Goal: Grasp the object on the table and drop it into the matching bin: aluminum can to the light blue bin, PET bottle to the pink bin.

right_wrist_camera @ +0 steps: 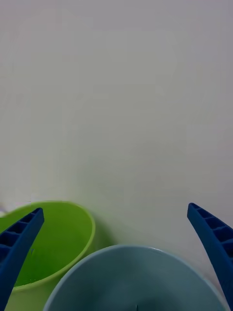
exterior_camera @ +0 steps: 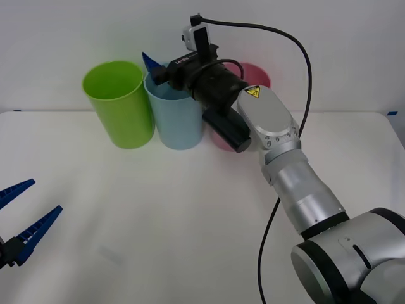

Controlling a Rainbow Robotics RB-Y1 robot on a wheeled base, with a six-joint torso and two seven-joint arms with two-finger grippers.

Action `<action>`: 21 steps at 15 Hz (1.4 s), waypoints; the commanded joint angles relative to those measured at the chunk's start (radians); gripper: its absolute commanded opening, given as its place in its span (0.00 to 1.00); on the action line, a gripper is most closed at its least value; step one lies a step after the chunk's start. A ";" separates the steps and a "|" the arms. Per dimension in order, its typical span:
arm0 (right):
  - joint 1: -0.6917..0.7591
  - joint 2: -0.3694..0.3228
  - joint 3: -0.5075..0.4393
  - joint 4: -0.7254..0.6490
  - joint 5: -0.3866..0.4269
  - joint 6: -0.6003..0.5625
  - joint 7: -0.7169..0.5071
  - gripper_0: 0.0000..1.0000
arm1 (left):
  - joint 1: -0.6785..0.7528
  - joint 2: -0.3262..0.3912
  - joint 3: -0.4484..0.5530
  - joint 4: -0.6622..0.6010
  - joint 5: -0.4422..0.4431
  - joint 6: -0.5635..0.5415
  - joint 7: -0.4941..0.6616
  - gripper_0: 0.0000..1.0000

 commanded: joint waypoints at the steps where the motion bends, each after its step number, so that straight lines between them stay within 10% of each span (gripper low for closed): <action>1: 0.037 -0.013 0.007 -0.059 -0.005 -0.027 0.003 1.00 | 0.000 0.000 0.000 0.000 0.000 0.000 0.000 1.00; 21: 0.551 -0.441 0.166 -0.705 -0.233 -0.239 -0.005 1.00 | 0.000 0.000 0.000 0.000 0.000 0.000 0.000 1.00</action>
